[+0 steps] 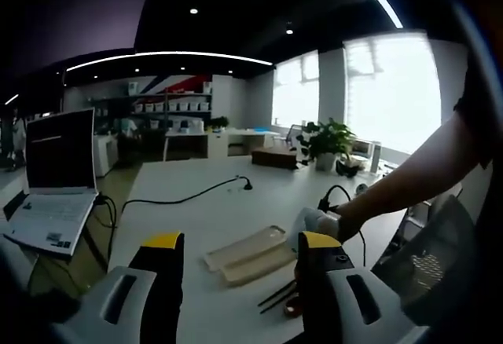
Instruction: Arrange the utensils inside the cutlery case until each visible utensil rests in its matching compartment.
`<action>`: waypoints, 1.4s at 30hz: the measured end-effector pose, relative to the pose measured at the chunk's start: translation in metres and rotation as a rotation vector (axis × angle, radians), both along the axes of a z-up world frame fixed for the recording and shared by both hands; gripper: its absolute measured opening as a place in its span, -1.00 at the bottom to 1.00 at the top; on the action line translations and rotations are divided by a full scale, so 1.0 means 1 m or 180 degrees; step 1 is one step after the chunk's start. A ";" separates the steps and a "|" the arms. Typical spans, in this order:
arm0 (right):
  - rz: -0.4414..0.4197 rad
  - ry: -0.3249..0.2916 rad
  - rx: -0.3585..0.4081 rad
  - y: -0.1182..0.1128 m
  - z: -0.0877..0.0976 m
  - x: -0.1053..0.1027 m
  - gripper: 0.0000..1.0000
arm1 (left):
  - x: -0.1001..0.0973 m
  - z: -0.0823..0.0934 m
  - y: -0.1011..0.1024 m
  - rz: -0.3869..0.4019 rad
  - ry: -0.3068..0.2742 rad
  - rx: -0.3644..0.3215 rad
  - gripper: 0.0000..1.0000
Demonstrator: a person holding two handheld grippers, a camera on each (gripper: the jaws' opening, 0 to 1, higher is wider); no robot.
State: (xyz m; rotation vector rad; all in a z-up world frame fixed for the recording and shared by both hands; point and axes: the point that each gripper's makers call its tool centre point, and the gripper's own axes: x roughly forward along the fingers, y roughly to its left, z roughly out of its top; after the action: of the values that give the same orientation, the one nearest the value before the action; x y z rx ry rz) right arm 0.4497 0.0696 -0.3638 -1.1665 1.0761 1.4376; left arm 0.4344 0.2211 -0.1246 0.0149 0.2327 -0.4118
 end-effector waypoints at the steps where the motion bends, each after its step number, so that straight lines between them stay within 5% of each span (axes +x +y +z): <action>1: 0.0010 -0.0008 -0.0020 0.000 0.000 0.000 -0.97 | 0.000 0.000 0.000 0.0002 -0.0001 -0.0012 0.21; 42: -0.0151 0.0024 -0.0010 -0.009 0.006 0.005 -1.00 | 0.003 0.001 -0.002 0.0012 -0.0004 -0.0020 0.21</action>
State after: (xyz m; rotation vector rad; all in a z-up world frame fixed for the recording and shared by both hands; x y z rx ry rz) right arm 0.4551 0.0602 -0.3579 -1.1313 1.1047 1.4049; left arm 0.4372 0.2192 -0.1233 0.0085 0.2302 -0.4088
